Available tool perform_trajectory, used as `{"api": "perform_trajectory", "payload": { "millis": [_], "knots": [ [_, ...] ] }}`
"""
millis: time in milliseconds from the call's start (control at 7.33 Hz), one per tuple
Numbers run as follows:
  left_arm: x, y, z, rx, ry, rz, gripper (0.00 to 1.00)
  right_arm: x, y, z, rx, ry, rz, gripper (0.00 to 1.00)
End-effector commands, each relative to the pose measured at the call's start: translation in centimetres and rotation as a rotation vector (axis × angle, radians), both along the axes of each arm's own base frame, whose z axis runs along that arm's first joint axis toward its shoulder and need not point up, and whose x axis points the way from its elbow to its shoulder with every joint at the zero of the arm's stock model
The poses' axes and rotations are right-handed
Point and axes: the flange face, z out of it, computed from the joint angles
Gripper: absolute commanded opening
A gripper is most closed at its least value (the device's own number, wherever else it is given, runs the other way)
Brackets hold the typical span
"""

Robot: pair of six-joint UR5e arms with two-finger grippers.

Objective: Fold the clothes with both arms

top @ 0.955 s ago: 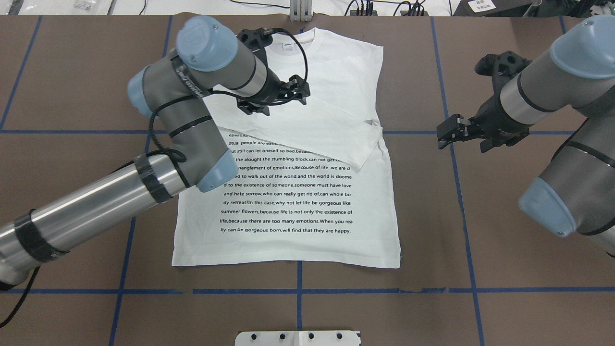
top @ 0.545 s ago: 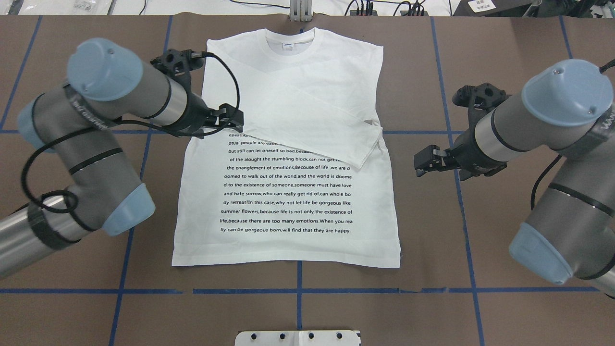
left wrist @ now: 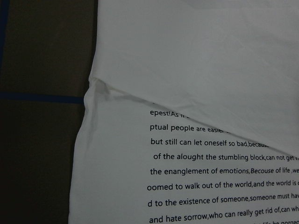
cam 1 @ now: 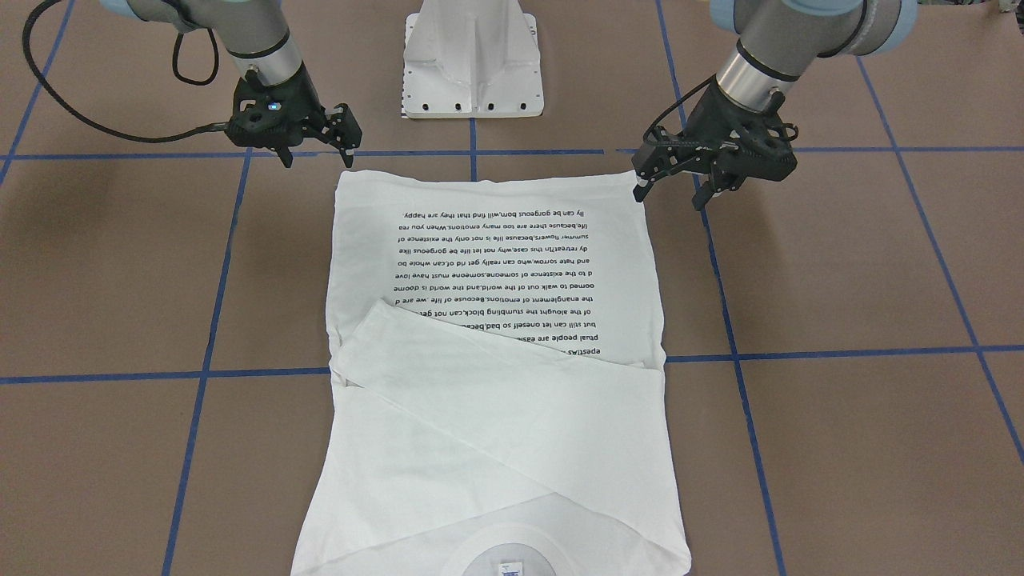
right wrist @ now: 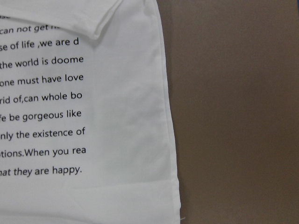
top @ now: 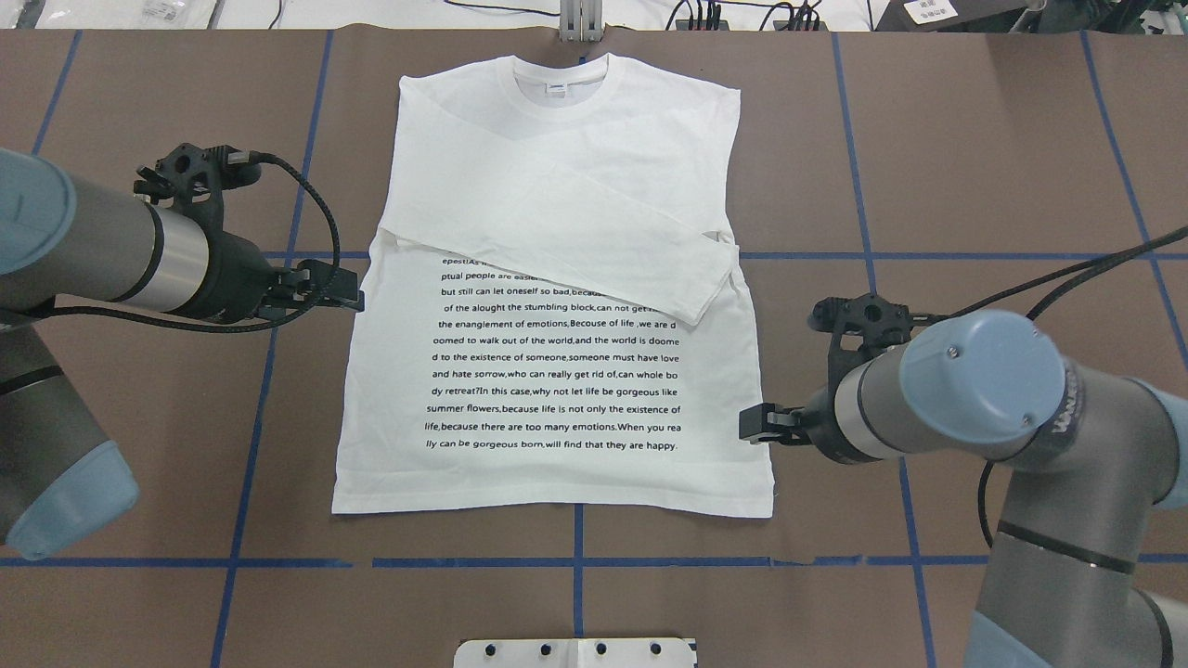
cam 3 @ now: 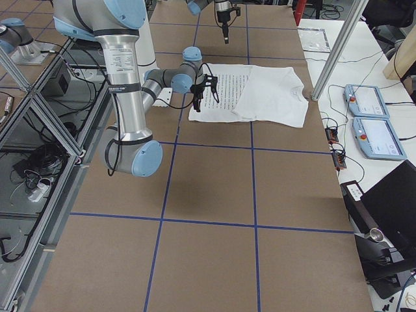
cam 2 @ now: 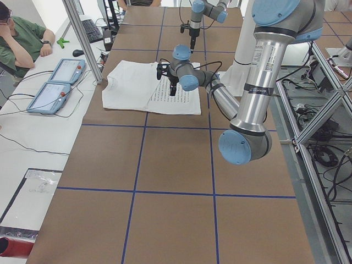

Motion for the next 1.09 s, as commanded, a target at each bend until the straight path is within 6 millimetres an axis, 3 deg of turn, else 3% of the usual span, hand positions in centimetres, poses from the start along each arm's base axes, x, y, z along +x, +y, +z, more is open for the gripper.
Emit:
{"api": "perform_trajectory", "payload": {
  "millis": [0, 545, 955],
  "knots": [
    [-0.2, 0.2, 0.1, 0.005, -0.002, -0.006, 0.99, -2.8, 2.0, 1.5, -0.005, 0.039, -0.012, 1.0],
    [-0.3, 0.5, -0.5, 0.006, 0.011, 0.003, 0.99, -4.5, 2.1, 4.0, 0.001, 0.099, -0.011, 1.0],
    [-0.1, 0.4, 0.1, -0.002, 0.001, 0.005, 0.99, -5.3, 3.0, 4.0, 0.014, 0.104, -0.023, 1.0]
  ]
}}
